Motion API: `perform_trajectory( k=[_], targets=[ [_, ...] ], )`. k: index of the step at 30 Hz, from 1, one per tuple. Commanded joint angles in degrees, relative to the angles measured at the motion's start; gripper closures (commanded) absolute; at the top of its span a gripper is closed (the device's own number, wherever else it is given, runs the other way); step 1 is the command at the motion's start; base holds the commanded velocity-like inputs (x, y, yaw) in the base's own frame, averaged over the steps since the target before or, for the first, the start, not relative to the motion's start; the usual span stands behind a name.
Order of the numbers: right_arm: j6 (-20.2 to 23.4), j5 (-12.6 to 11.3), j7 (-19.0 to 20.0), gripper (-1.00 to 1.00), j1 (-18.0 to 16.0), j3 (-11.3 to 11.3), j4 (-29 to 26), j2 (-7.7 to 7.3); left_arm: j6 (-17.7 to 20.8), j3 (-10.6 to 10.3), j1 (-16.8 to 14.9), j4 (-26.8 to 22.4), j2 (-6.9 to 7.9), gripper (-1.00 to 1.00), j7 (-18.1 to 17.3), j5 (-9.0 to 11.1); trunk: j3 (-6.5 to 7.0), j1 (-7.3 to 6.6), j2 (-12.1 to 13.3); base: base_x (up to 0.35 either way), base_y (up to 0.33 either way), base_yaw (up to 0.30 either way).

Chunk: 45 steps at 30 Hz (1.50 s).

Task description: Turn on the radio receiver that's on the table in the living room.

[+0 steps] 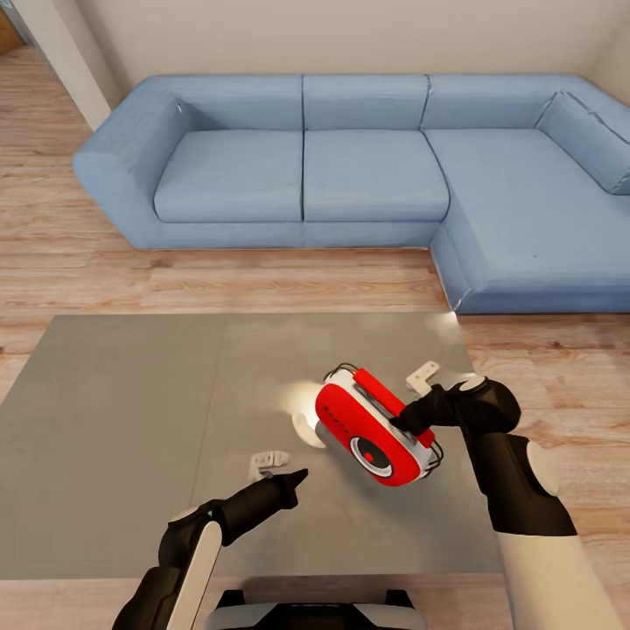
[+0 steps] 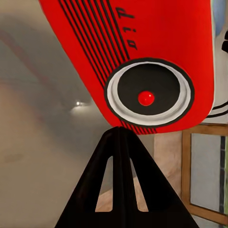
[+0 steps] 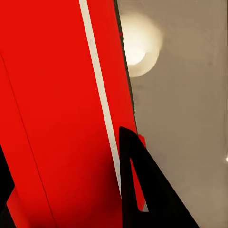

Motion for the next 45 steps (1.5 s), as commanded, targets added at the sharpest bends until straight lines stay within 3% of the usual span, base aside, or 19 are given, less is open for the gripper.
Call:
perform_trajectory(
  k=[1,6,11,17,31,40,45],
  targets=[
    [0.2,-0.2,0.1,1.00,0.0,-0.2,0.0,-0.02,0.0,0.0,0.0,0.0,0.00,1.00,0.0,0.0,0.00,0.00,0.0,0.000,0.000,0.000],
    [0.0,-0.2,0.3,1.00,0.0,-0.7,0.0,-0.10,0.0,0.0,0.0,0.0,-0.11,1.00,-0.2,0.0,0.00,0.00,0.0,0.000,0.000,0.000],
    [-0.1,-0.2,0.4,1.00,0.0,-0.7,-0.1,-0.13,0.0,0.0,0.0,-0.2,-0.25,1.00,-3.5,0.0,0.00,0.00,0.0,0.000,0.000,0.000],
    [-0.1,-0.2,0.5,1.00,0.0,-0.8,-0.1,-0.18,0.0,0.0,-0.1,-0.3,-0.34,1.00,-4.4,0.0,0.00,0.00,0.0,0.000,0.000,0.000],
    [0.0,-0.3,0.5,1.00,0.0,-0.7,0.0,-0.05,1.6,-0.1,-0.8,-0.2,-0.68,1.00,-4.1,0.0,0.00,0.00,0.0,0.000,0.000,0.000],
    [0.2,-0.4,0.3,1.00,0.0,-0.8,0.0,0.02,2.2,-0.1,-5.6,0.3,-0.68,1.00,-3.6,0.9,0.00,0.00,0.0,0.000,0.000,0.000],
    [0.2,-0.4,0.5,1.00,0.0,-0.8,0.0,-0.01,3.1,-0.1,-6.6,1.2,-0.68,1.00,-0.5,1.7,0.00,0.00,0.0,0.000,0.000,0.000]
  ],
)
